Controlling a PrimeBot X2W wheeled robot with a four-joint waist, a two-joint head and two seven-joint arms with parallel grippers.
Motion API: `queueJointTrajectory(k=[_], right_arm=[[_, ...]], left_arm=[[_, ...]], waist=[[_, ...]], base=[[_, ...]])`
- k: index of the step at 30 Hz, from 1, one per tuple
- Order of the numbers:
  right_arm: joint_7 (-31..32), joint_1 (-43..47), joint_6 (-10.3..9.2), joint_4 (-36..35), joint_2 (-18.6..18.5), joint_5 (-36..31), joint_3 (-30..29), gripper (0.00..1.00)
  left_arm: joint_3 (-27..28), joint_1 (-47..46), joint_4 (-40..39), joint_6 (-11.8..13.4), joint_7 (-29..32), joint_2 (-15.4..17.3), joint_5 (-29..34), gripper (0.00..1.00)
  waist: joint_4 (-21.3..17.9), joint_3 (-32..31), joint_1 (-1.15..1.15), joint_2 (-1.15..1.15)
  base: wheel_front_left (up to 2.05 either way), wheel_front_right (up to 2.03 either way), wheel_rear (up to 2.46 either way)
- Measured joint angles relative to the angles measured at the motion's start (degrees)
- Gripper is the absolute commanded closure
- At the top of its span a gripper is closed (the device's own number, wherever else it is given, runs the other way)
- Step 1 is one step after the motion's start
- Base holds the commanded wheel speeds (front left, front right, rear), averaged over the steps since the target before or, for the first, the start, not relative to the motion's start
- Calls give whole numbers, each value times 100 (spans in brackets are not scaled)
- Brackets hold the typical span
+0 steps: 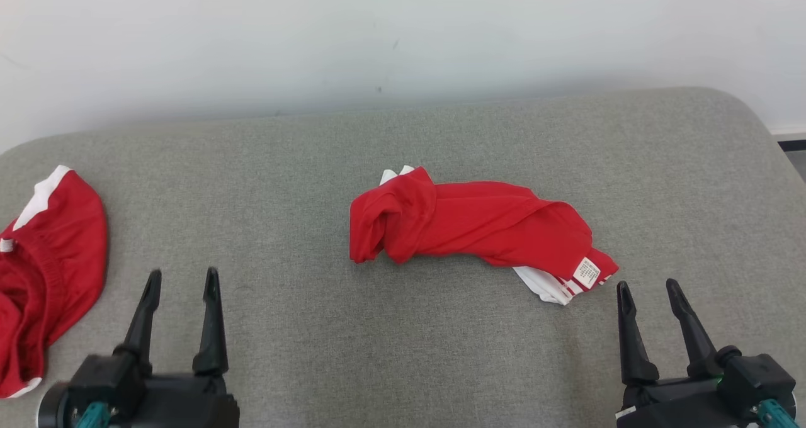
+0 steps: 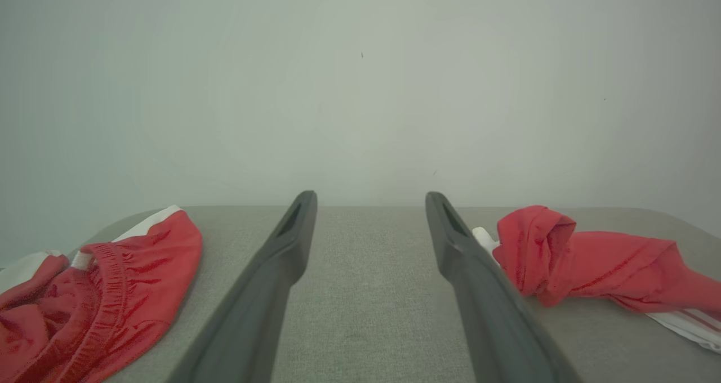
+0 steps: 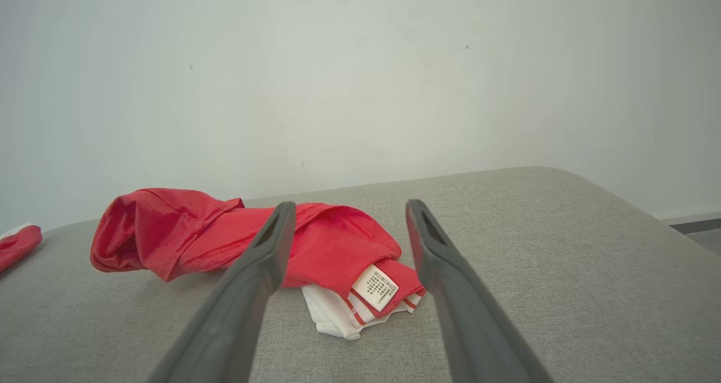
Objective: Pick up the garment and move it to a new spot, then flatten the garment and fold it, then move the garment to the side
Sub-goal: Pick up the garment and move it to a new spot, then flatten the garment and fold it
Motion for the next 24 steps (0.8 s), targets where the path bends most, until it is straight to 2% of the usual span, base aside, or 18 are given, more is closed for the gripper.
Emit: queueJointTrajectory(k=[10, 24], right_arm=[[0, 121, 0, -5, -107, -44, 332, 0], [0, 123, 0, 135, -118, -53, 341, 0]], left_arm=[[198, 543, -137, -7, 0, -392, 202, 0], [558, 755, -241, -101, 0, -522, 341, 0]], waist=[[42, -70, 0, 1], [19, -58, 1, 1]], base=[[0, 0, 0], [0, 0, 0]])
